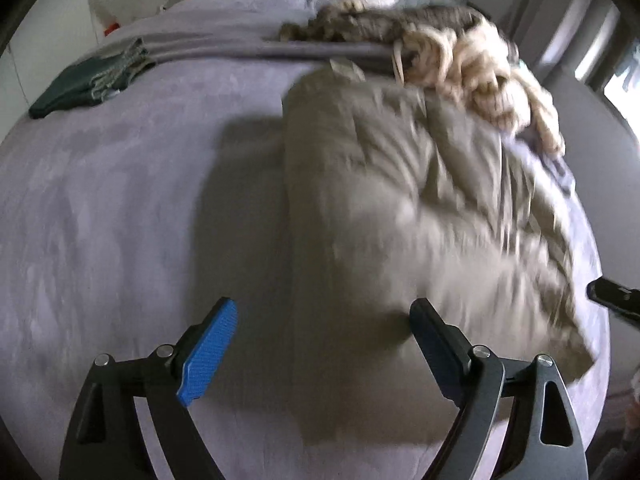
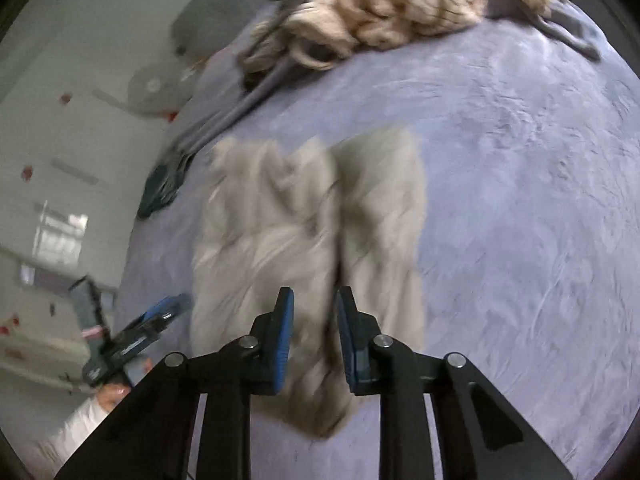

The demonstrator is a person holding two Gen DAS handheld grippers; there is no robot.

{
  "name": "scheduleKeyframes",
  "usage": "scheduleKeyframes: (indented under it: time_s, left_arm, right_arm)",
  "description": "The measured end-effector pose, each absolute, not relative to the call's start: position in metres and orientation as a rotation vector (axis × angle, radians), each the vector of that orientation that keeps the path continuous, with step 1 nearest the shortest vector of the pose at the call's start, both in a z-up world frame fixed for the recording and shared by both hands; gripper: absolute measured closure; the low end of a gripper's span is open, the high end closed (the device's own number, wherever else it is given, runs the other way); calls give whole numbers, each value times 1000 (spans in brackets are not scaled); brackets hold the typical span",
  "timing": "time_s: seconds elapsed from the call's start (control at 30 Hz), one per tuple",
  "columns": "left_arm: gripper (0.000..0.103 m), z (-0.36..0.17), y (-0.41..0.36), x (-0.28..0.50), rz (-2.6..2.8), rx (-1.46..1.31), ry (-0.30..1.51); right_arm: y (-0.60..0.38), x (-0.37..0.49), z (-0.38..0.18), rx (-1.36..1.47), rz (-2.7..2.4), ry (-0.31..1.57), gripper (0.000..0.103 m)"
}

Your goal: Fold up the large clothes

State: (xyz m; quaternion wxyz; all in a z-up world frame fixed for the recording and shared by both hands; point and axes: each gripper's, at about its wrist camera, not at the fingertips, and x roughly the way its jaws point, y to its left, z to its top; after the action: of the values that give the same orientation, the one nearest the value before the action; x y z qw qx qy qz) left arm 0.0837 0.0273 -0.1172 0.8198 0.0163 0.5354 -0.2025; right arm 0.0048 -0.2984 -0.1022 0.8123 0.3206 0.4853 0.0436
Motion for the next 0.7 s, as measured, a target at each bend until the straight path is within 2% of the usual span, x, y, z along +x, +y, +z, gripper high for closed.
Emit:
scheduleKeyframes:
  time_s: [0.13, 0.2, 0.27, 0.37, 0.5, 0.6, 0.7]
  left_arm:
    - [14, -136, 24, 68, -415, 51, 1151]
    - [14, -143, 23, 67, -413, 36, 1174]
    - [14, -145, 22, 64, -419, 26, 1182]
    - [14, -144, 19, 59, -416, 42, 1189]
    - [14, -135, 19, 54, -394, 58, 1205]
    - [14, -125, 19, 48, -380, 80, 1209]
    - [14, -115, 20, 40, -377, 85, 1220]
  right_arm:
    - [-253, -6, -123, 561, 107, 1152, 80]
    - [-243, -4, -145, 505, 72, 1210, 84]
    - [-248, -1, -167, 518, 23, 1256, 94]
    - [-259, 2, -184, 568, -1, 1278, 96]
    - [-260, 3, -183, 557, -16, 1291, 96]
    - [-255, -7, -161, 557, -34, 1281, 96]
    - [-249, -12, -144, 562, -40, 1274, 91]
